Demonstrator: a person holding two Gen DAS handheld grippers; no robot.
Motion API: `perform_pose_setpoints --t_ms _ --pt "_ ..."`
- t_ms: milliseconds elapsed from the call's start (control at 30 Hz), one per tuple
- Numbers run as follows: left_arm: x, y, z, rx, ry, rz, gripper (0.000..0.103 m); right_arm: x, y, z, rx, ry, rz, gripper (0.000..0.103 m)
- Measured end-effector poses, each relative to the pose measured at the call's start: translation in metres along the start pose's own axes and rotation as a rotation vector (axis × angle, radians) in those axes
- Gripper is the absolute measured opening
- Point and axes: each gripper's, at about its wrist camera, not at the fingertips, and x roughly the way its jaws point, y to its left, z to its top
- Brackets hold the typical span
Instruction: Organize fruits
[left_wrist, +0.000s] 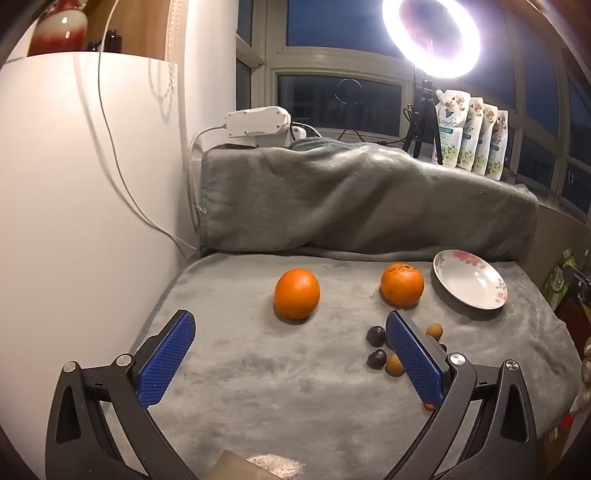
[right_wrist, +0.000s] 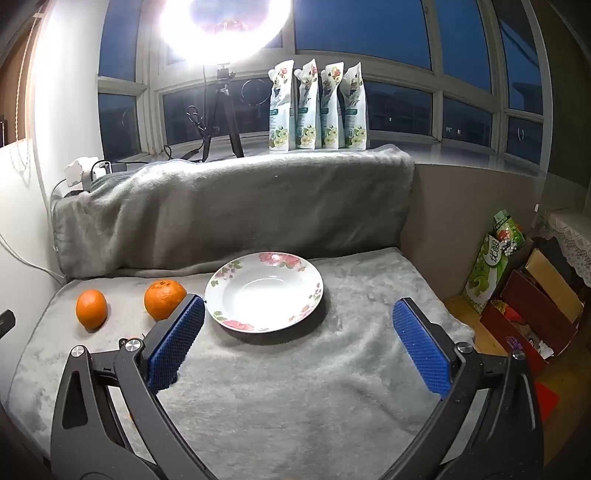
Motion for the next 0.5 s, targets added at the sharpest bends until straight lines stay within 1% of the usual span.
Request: perform_pose_setpoints --t_ms 100,133,367,500 --pt "-0.001 0.006 0.001 0.007 -0.003 -0.005 0.102 -0.002 0.001 0.001 -0.011 -0.009 -0.002 0.103" --pt "0.002 -0.003 0.001 0.047 -0.004 0.025 0.102 -0.003 0.002 0.001 -0.017 -0.012 -0.006 0.103" --pt "-0.003 -0.010 0.001 0.039 -0.002 0.011 0.102 -0.004 0.008 0.007 -0.011 -0.009 -0.003 0.103" --pt "0.004 -0.005 0.003 0.028 0.004 0.018 0.102 -0.008 0.006 0.005 0.000 -0.012 0.003 0.103"
